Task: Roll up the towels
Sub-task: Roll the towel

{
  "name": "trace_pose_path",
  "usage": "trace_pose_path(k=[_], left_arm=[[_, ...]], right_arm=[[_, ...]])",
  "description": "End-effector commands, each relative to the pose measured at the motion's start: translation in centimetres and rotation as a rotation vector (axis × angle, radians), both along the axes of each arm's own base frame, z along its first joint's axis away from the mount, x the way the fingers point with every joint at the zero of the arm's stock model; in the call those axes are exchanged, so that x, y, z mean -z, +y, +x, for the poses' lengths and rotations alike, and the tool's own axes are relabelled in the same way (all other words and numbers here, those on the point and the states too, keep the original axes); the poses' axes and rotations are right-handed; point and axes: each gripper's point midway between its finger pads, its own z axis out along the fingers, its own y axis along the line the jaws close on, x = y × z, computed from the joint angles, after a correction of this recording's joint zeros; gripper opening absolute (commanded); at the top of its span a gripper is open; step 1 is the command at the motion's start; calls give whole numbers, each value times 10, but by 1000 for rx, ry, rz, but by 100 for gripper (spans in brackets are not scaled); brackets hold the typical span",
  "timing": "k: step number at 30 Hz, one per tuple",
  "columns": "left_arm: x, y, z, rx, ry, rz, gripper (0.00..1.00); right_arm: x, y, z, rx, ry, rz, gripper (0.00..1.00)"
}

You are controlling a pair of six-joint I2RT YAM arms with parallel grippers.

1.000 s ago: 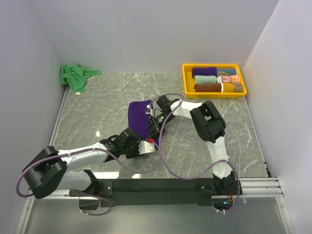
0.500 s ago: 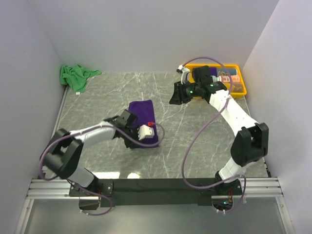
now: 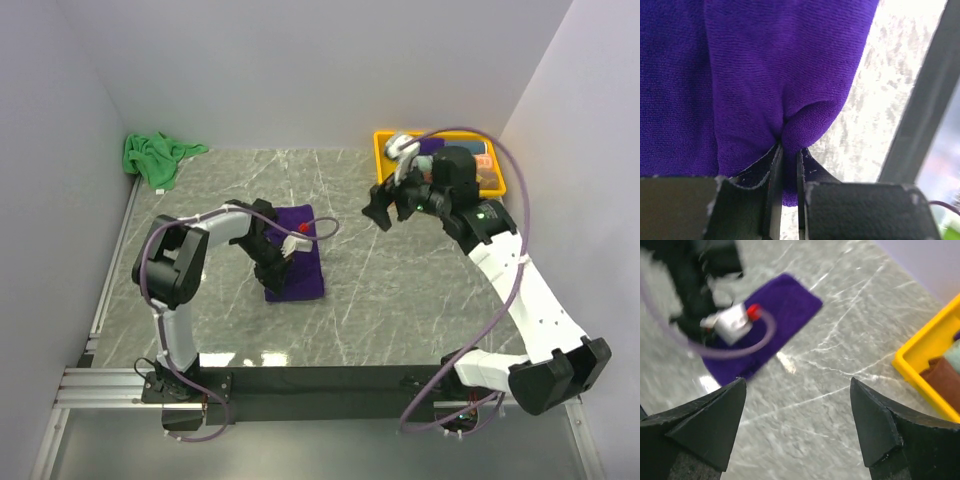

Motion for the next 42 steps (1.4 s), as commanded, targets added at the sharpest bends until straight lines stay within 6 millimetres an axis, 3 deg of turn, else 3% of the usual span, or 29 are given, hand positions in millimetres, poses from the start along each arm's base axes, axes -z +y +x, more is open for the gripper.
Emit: trace_pose_path(k=[1,2,3,4,5,6,10,11,13,14,19,25,27,30,31,33,34,35,36,38,42], left_arm=[[51,36,-5,18,75,205,9],[53,37,-4,9,87,211,9],[53,38,-4,2,107,216,10],[53,36,1,-8,108,215,10],[56,36,-1,-12,132,223,11],[56,37,-1,-18,145,227,11],[59,33,2,-46,187,236,11],[60,33,1,-48,201,236,11],[63,33,-1,-60,222,254,11],[64,34,-2,-61,227,257,11],[65,37,-3,-80,229,275,12],[68,39,0,-88,222,286,15],[68,39,2,-99,223,282,15],[67,41,3,-106,224,276,15],[65,42,4,-111,225,275,15],[63,44,5,-121,223,268,15],[60,45,3,-126,223,266,15],[58,46,4,-133,220,260,16],[56,48,4,-140,217,258,16],[52,54,4,-172,210,252,19],[45,65,-9,-240,235,228,28]], right_arm=[[57,12,-37,-208,36,-239,90],[59,12,-47,-246,-39,-294,90],[61,28,-58,-303,-109,-313,90],[87,26,-68,-325,-107,-358,90],[86,31,-78,-360,-168,-371,90],[99,46,-93,-432,-185,-391,90],[131,89,-111,-552,-216,-450,88],[146,102,-109,-573,-198,-469,87],[150,129,-103,-586,-243,-455,85],[169,142,-101,-604,-222,-486,84],[182,181,-86,-640,-286,-492,82],[234,193,-81,-731,-294,-601,78],[242,194,-77,-721,-291,-615,77],[256,189,-76,-718,-252,-644,63],[260,187,-78,-727,-235,-648,46],[263,183,-84,-745,-183,-652,30],[264,181,-86,-752,-154,-644,11],[264,182,-92,-774,-100,-607,5],[268,176,-100,-790,-36,-608,0],[260,182,-106,-804,42,-547,0],[251,192,-138,-881,206,-418,0]])
